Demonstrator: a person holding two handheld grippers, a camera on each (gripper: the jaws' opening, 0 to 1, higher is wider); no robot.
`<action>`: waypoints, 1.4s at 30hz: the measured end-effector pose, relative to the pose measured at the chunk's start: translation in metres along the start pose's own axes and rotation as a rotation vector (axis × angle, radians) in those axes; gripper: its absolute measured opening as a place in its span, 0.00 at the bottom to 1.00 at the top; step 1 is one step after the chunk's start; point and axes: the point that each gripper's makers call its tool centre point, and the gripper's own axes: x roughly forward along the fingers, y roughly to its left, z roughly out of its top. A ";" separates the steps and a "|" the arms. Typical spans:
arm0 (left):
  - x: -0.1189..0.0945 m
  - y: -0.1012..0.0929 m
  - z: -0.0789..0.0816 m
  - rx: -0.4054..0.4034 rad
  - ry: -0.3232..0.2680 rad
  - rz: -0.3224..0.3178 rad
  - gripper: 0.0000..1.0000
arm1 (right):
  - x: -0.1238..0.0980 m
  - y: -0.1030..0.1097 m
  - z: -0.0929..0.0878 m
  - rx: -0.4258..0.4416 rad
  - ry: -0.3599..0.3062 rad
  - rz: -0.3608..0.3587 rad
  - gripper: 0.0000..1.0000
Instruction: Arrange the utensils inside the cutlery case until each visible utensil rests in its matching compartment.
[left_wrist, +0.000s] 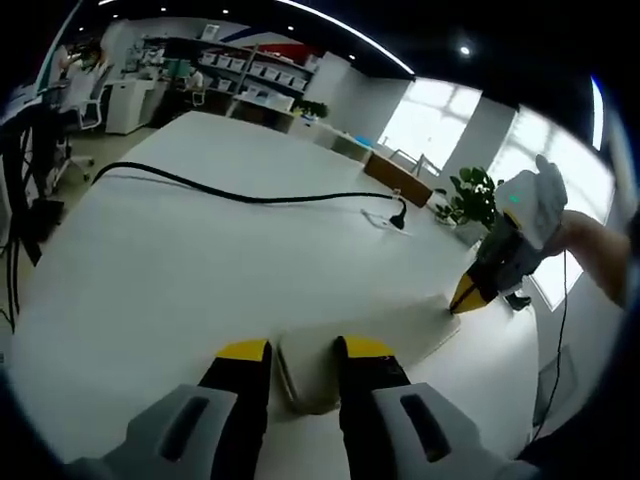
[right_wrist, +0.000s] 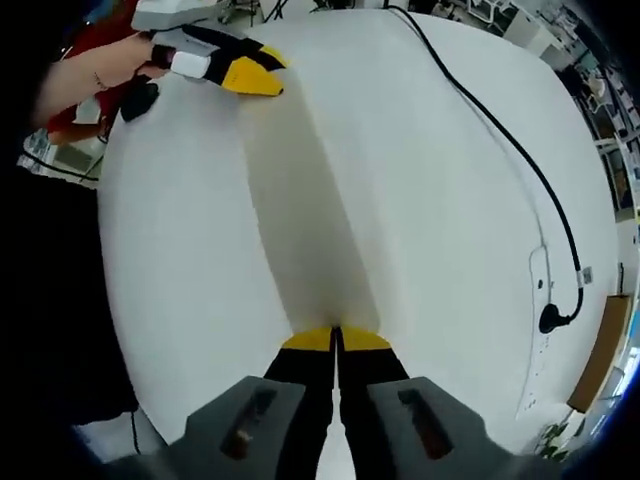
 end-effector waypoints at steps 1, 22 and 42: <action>0.000 0.001 -0.001 -0.003 0.005 0.000 0.26 | -0.002 -0.002 -0.003 -0.102 0.036 0.005 0.00; -0.001 0.003 -0.003 -0.029 0.019 -0.032 0.30 | -0.002 -0.011 -0.011 -0.049 0.026 0.002 0.00; -0.006 -0.019 -0.005 0.600 0.521 -0.121 0.00 | -0.002 -0.011 -0.011 -0.054 0.024 -0.002 0.00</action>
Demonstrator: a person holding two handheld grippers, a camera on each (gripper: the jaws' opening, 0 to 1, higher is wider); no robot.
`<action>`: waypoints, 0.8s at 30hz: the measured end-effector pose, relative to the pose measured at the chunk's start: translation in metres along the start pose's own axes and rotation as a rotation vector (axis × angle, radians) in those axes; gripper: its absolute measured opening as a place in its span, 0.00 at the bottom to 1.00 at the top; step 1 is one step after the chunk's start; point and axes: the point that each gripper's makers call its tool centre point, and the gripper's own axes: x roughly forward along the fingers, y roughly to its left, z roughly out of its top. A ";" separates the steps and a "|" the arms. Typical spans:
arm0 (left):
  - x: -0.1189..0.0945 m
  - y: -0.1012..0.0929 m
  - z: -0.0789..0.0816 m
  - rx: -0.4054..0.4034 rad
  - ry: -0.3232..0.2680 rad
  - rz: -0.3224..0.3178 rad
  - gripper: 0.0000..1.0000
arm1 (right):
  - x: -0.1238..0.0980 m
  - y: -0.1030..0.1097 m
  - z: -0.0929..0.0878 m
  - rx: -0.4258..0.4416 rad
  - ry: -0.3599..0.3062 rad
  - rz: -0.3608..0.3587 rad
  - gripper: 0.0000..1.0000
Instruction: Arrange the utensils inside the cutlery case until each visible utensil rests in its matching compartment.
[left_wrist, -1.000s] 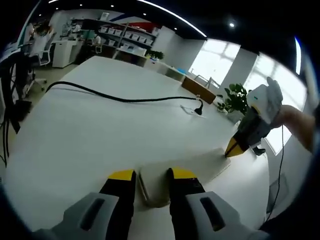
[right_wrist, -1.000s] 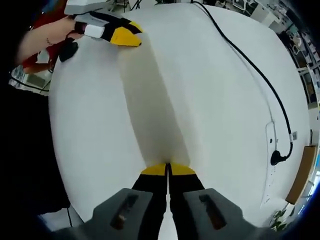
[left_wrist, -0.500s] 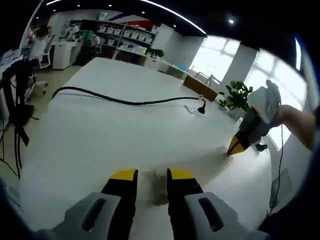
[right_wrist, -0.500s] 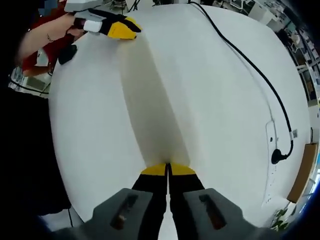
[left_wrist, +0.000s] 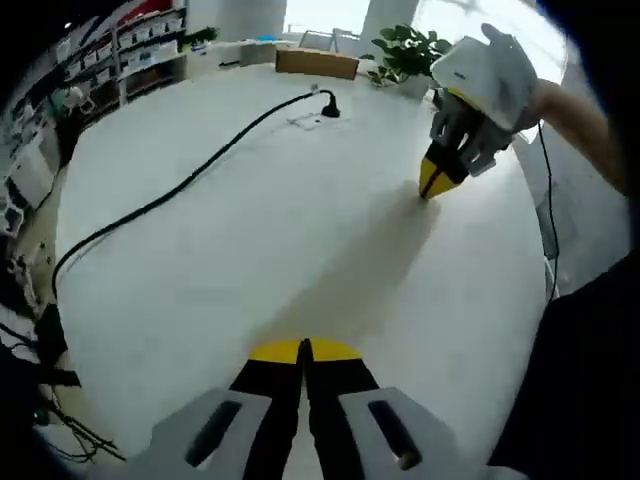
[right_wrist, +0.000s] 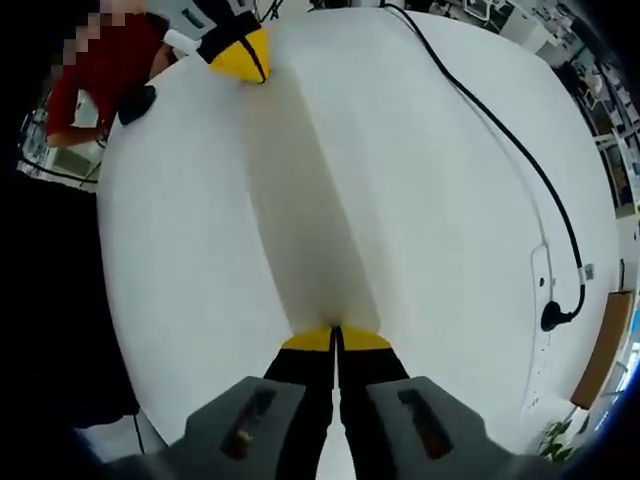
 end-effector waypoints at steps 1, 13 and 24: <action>-0.001 0.000 -0.005 -0.029 0.053 0.005 0.00 | 0.000 0.000 0.000 -0.003 -0.001 0.000 0.00; 0.003 0.000 -0.005 0.091 0.215 -0.048 0.00 | 0.001 0.000 -0.001 0.007 0.004 0.006 0.00; 0.005 -0.001 -0.004 0.164 0.354 -0.059 0.00 | 0.000 0.000 0.000 0.088 -0.046 0.000 0.00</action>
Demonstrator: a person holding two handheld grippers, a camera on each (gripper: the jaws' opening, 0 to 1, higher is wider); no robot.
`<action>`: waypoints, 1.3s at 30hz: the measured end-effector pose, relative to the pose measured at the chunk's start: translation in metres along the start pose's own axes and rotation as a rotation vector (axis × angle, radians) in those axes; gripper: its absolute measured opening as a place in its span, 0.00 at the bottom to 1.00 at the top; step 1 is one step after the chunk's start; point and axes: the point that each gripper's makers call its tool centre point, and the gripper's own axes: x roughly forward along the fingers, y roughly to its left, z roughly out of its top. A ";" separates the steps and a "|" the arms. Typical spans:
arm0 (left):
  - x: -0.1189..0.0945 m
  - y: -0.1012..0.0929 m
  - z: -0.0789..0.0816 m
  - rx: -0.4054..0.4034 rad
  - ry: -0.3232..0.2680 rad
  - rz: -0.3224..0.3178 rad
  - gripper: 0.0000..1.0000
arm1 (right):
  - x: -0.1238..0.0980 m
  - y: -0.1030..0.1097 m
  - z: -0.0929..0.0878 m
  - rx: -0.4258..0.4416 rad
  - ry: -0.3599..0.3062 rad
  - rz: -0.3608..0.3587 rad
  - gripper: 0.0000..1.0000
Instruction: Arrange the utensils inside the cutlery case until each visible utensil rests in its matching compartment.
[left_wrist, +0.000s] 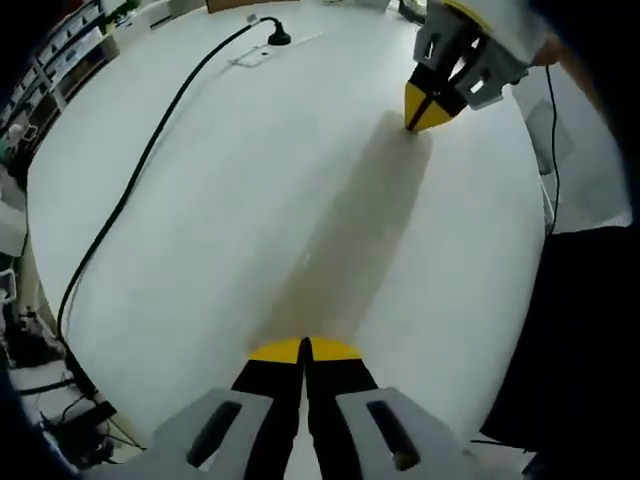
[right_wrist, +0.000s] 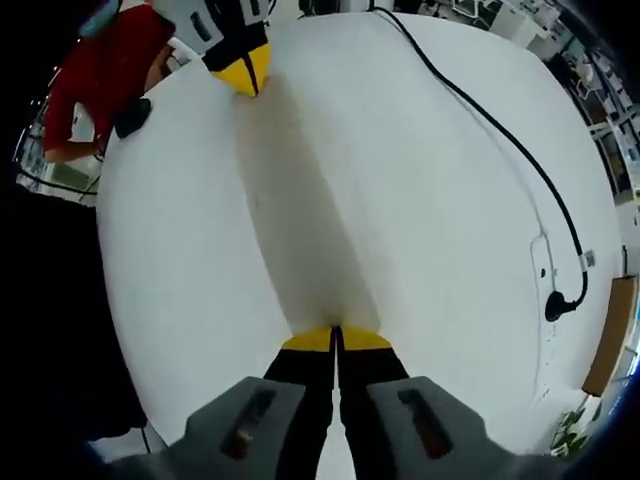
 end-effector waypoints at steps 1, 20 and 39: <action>0.000 0.000 0.000 0.013 0.017 -0.002 0.00 | 0.000 0.000 0.000 0.080 -0.040 0.010 0.00; -0.001 0.003 -0.001 -0.040 0.026 -0.007 0.00 | 0.003 0.018 0.020 0.057 -0.011 0.012 0.00; 0.001 0.000 0.000 -0.041 0.006 0.007 0.00 | 0.005 0.019 0.015 -0.019 0.032 -0.025 0.00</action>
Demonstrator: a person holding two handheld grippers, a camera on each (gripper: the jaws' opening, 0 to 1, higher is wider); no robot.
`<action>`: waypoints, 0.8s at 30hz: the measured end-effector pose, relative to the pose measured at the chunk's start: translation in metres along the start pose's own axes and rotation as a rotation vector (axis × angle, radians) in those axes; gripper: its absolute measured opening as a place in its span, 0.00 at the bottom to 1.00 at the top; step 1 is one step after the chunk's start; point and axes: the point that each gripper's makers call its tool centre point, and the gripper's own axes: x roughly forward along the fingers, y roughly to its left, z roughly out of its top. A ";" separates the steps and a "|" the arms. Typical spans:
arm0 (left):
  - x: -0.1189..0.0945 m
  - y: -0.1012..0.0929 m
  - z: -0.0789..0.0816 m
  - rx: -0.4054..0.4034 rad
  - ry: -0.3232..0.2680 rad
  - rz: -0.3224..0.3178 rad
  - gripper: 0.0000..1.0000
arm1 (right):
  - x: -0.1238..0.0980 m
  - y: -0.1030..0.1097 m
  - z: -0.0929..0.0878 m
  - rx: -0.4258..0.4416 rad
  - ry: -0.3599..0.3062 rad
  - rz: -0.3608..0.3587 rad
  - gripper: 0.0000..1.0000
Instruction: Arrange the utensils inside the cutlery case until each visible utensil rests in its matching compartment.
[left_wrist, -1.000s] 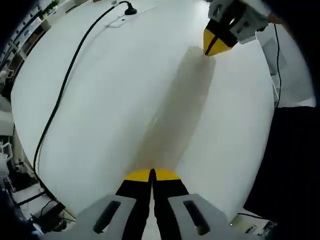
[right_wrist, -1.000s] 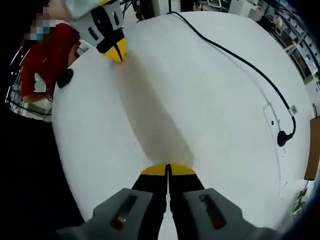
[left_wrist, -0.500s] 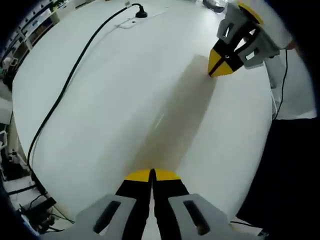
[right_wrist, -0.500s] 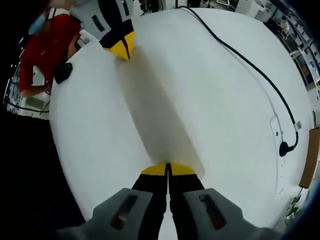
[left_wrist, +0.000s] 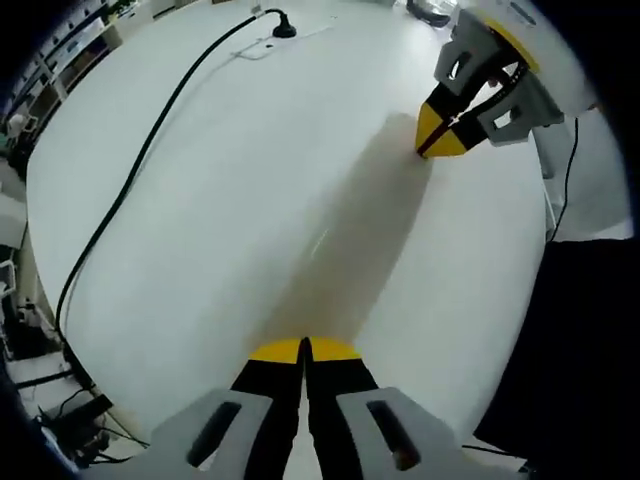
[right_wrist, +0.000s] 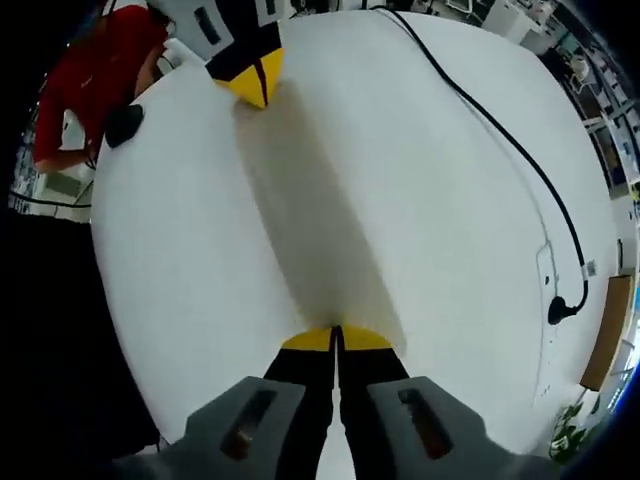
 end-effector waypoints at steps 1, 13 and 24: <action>0.000 0.000 0.000 0.000 -0.008 0.004 0.00 | 0.000 0.000 0.001 0.002 -0.002 -0.001 0.00; -0.001 -0.018 0.016 -0.035 -0.138 -0.039 0.00 | -0.001 0.000 0.001 0.024 -0.013 0.021 0.00; 0.002 -0.016 0.020 0.251 -0.033 0.000 0.00 | -0.001 -0.001 0.002 0.019 -0.006 0.028 0.00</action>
